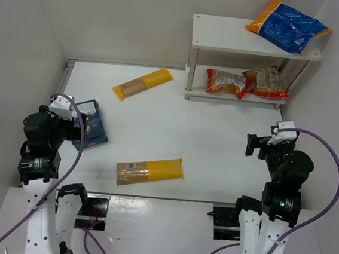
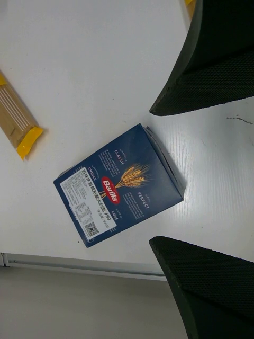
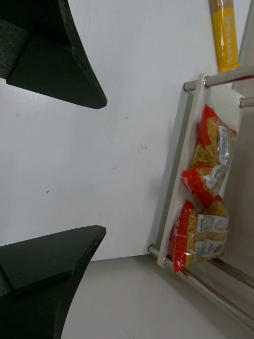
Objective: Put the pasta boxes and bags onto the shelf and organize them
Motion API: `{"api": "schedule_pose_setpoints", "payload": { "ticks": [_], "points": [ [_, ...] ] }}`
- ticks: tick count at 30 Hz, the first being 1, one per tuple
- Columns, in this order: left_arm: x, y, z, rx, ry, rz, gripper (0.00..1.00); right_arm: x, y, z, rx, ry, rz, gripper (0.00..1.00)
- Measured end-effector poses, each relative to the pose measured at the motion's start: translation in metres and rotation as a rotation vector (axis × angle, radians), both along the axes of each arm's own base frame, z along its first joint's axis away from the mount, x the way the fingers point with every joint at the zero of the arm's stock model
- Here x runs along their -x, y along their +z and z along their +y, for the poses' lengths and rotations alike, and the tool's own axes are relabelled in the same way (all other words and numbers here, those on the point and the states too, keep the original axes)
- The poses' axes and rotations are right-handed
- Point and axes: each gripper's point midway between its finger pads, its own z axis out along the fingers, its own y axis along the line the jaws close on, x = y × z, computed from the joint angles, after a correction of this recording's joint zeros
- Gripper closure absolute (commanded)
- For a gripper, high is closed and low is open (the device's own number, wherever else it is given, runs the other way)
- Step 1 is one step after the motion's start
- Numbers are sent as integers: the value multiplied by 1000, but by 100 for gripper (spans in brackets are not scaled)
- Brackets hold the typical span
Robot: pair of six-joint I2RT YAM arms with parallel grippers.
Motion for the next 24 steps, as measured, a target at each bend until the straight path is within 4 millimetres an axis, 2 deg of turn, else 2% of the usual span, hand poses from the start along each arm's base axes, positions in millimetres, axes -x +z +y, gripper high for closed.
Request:
{"api": "schedule_pose_setpoints", "payload": {
  "ticks": [8, 11, 15, 17, 19, 22, 24],
  "points": [
    [0, 0, -1, 2, -7, -1, 0, 11, 6, 16, 48, 90, -39, 1],
    [0, 0, -1, 2, -9, -1, 0, 6, -6, 26, 69, 172, 15, 1],
    [0, 0, -3, 5, -16, -1, 0, -1, -22, 47, 100, 374, 146, 1],
    [-1, 0, -3, 5, -17, 0, 0, -6, -25, 62, 125, 501, 198, 1],
    [-1, -1, -4, 7, -23, 3, 0, -7, -31, 89, 151, 655, 242, 1],
    [-2, -2, -6, 11, -35, 7, 0, 5, -47, 142, 210, 894, 302, 1],
    [-2, -2, -8, 14, -51, 7, 0, 19, -65, 166, 254, 995, 345, 1]
  ]
}}
